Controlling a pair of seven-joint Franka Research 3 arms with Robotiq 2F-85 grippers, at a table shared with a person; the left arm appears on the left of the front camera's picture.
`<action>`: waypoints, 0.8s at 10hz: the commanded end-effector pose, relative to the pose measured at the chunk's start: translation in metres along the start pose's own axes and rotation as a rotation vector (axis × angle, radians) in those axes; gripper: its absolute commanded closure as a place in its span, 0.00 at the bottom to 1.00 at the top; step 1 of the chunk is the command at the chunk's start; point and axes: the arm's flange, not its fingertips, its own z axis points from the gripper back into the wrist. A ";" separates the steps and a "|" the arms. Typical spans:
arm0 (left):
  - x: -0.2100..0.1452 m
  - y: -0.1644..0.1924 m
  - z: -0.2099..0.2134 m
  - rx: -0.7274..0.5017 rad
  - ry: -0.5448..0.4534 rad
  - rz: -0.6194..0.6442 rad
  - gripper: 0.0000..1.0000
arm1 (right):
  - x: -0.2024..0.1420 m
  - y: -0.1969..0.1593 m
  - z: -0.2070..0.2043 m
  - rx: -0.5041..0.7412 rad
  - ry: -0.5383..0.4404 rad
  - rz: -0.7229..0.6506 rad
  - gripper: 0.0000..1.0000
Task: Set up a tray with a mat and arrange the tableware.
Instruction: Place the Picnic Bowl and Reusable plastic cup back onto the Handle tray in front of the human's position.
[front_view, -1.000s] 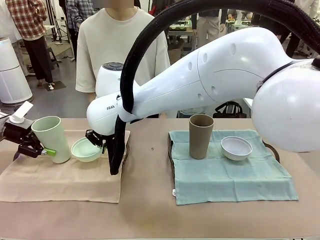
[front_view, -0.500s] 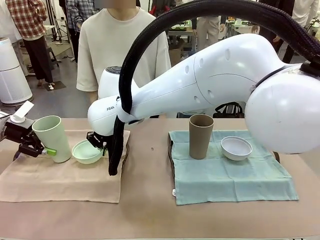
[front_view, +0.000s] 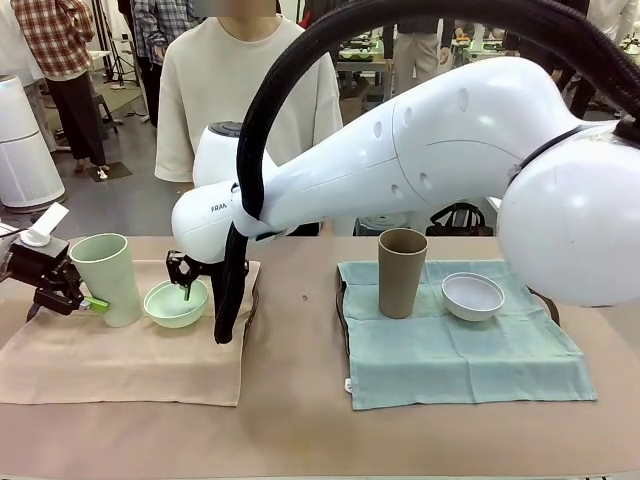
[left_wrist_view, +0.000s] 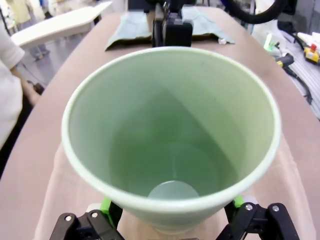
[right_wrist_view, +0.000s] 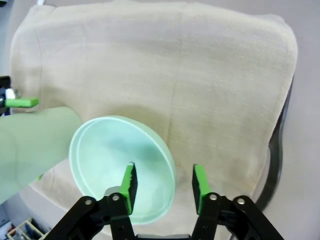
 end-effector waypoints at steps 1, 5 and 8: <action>-0.004 0.003 0.004 0.015 0.071 0.081 0.00 | -0.009 0.000 0.023 -0.012 -0.038 0.028 0.00; 0.015 -0.004 0.036 0.019 0.225 0.159 0.00 | -0.026 -0.008 0.054 -0.002 -0.079 0.034 0.25; 0.069 -0.030 0.071 -0.007 0.476 0.208 0.00 | -0.040 -0.021 0.096 -0.043 -0.155 0.004 0.25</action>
